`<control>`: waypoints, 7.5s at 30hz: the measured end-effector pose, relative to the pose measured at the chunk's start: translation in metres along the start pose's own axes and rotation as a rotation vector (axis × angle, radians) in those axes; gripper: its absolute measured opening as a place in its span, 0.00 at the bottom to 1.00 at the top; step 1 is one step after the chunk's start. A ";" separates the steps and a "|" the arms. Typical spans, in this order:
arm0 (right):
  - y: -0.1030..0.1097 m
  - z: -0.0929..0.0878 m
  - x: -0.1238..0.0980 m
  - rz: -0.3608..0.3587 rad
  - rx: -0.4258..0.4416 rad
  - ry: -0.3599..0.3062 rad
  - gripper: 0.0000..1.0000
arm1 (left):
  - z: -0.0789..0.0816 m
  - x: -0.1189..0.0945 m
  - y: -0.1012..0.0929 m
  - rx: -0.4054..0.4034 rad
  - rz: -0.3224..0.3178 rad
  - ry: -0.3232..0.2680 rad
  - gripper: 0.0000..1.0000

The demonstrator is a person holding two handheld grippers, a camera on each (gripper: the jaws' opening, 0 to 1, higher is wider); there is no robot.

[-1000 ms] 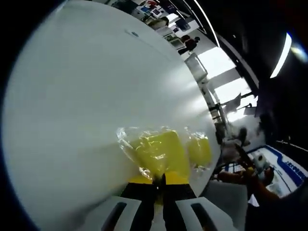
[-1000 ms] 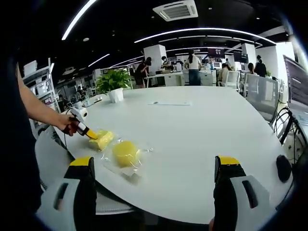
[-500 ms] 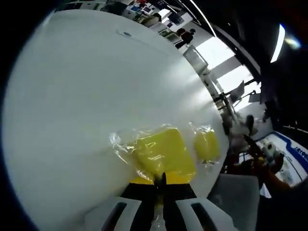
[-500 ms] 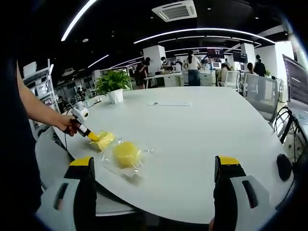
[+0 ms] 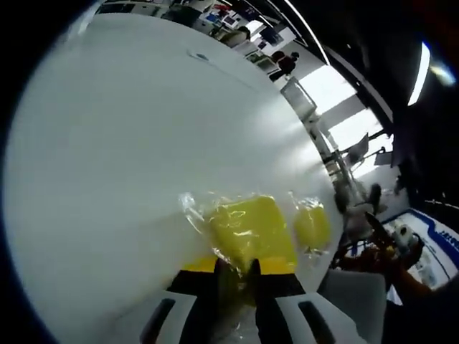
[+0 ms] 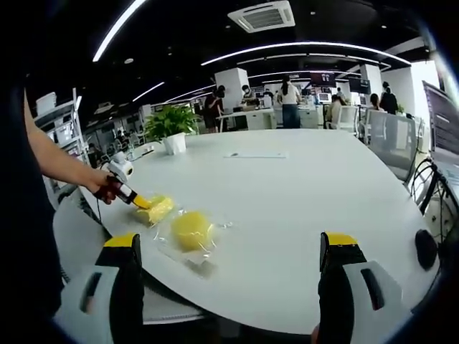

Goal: Compare the silicone blocks by pressing each to a similar depth, holding the contact briefly, and releasing to observe deformation and rebound differences across the visible hardness samples.

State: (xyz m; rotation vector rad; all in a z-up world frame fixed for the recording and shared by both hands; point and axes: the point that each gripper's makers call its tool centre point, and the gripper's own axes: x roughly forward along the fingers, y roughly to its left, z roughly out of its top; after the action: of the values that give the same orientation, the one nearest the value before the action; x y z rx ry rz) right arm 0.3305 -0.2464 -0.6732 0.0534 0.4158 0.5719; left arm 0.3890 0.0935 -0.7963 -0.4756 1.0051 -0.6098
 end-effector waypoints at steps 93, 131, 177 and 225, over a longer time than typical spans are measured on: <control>-0.012 -0.017 0.014 -0.014 -0.007 0.050 0.97 | 0.049 -0.012 -0.142 0.262 -0.133 -0.278 1.00; -0.004 -0.023 0.008 0.001 0.006 0.063 0.97 | -0.016 0.101 -0.136 -0.083 -0.117 0.110 0.53; -0.009 -0.020 0.001 -0.059 -0.002 0.076 0.97 | -0.011 0.091 -0.151 0.195 -0.173 0.041 0.01; 0.064 0.218 0.044 0.432 -0.040 -0.211 0.97 | 0.146 -0.071 -0.290 0.556 -0.355 -0.549 0.00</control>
State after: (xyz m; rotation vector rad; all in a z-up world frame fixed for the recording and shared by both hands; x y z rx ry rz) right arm 0.4172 -0.1546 -0.4797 0.1667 0.1854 0.9904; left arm 0.4169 -0.0598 -0.5033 -0.2960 0.2041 -0.9738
